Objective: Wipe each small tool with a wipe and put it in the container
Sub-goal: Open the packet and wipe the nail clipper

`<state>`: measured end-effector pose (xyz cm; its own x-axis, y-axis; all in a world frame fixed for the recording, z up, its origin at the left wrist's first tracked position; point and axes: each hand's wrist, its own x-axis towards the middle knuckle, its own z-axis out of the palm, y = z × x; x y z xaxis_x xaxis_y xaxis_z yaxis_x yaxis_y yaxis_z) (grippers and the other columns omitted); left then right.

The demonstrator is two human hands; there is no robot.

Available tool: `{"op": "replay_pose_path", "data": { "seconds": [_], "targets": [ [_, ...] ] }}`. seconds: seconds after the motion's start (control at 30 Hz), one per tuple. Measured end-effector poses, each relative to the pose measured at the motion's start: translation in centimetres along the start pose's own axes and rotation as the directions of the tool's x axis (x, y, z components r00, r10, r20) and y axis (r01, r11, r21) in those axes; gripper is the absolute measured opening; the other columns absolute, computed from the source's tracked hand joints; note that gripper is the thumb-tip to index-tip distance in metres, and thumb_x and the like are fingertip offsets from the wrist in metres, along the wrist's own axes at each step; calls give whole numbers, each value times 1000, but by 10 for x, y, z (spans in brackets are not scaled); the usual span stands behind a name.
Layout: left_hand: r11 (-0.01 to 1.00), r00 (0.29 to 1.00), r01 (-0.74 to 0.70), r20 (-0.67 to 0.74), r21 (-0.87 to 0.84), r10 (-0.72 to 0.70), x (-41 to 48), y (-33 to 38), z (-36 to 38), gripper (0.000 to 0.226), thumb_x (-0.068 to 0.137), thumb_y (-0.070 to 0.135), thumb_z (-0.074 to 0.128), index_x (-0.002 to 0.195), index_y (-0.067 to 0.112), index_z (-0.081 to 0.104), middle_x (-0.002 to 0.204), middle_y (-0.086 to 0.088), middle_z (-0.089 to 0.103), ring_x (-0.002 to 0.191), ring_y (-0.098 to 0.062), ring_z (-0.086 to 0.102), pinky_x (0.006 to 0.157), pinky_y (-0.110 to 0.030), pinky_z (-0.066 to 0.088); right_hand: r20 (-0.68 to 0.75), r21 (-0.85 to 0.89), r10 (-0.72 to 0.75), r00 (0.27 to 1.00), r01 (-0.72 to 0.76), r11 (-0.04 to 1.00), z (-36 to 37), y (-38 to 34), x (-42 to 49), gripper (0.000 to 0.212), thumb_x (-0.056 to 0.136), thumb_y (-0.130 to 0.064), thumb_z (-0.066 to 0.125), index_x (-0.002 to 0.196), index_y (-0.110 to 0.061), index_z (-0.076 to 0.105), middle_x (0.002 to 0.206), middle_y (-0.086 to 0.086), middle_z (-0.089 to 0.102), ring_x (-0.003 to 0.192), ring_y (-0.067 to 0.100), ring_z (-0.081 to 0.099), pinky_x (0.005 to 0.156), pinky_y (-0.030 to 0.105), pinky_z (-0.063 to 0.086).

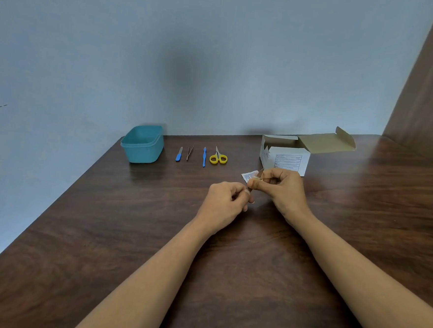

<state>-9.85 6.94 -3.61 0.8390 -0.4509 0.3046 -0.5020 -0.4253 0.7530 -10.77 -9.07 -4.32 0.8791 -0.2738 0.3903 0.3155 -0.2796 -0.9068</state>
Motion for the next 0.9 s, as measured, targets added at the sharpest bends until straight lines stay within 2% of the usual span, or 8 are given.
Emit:
{"op": "replay_pose_path", "data": {
  "seconds": [0.2, 0.27, 0.43, 0.53, 0.63, 0.7, 0.83, 0.9],
  "targets": [
    [999, 1000, 8, -27, -31, -9, 0, 0, 0, 25, 94, 16, 51, 81, 13, 73, 59, 0, 57, 51, -4, 42, 50, -16, 34, 5, 44, -42, 999, 42, 998, 2, -6, -3, 11, 73, -27, 79, 64, -25, 72, 65, -2, 69, 69, 12, 58, 70, 33, 46],
    [999, 1000, 15, -25, -43, -16, 1, 0, 0, 25, 93, 16, 52, 80, 15, 73, 59, -3, 53, 50, -6, 39, 49, -18, 30, 25, 92, -30, 999, 27, 995, 3, -7, -3, 10, 79, -21, 74, 69, -23, 72, 66, -9, 69, 69, 5, 62, 71, 22, 48],
    [999, 1000, 15, 18, -49, -14, 0, 2, -1, 23, 93, 16, 53, 82, 16, 73, 53, 4, 47, 43, -5, 36, 45, -14, 28, 51, 201, 12, 999, -22, 979, 1, -11, -4, 9, 85, -12, 66, 78, -12, 72, 76, 0, 71, 73, 2, 66, 72, 14, 49],
    [999, 999, 13, 43, -43, -11, 0, 3, -2, 23, 93, 15, 53, 82, 15, 74, 49, 6, 42, 41, -6, 35, 43, -14, 27, 72, 251, 84, 994, -99, 963, -3, -12, -4, 3, 76, -13, 74, 73, -12, 73, 78, 4, 72, 78, 7, 67, 74, 16, 50],
    [1000, 998, -9, 62, -28, 11, -1, 4, -2, 24, 93, 16, 53, 81, 17, 74, 48, 7, 41, 44, -7, 34, 45, -16, 27, 104, 256, 107, 989, -130, 958, -4, -12, -3, 15, 66, -25, 76, 70, -11, 73, 75, 3, 72, 79, 8, 67, 76, 18, 50],
    [999, 998, -25, 63, -25, 26, -2, 4, -2, 24, 93, 15, 53, 80, 17, 74, 47, 8, 39, 43, -7, 34, 45, -16, 28, 108, 251, 115, 987, -139, 958, -3, -12, -3, 19, 66, -29, 75, 70, -11, 73, 73, 2, 71, 76, 8, 65, 77, 20, 48],
    [999, 998, -41, 48, -19, 42, -3, 5, -1, 24, 91, 13, 54, 81, 13, 75, 42, 8, 36, 42, -7, 33, 45, -15, 25, 134, 239, 136, 982, -166, 957, -2, -9, -3, 26, 73, -40, 71, 69, -15, 74, 65, 4, 71, 69, 16, 61, 90, 37, 47],
    [999, 998, -45, 47, -14, 45, -3, 5, -1, 24, 91, 12, 53, 81, 11, 75, 39, 8, 36, 41, -7, 33, 44, -15, 26, 130, 242, 141, 981, -169, 955, -2, -10, -3, 26, 75, -39, 70, 71, -14, 73, 63, 2, 71, 68, 15, 61, 94, 37, 47]
  ]
}}
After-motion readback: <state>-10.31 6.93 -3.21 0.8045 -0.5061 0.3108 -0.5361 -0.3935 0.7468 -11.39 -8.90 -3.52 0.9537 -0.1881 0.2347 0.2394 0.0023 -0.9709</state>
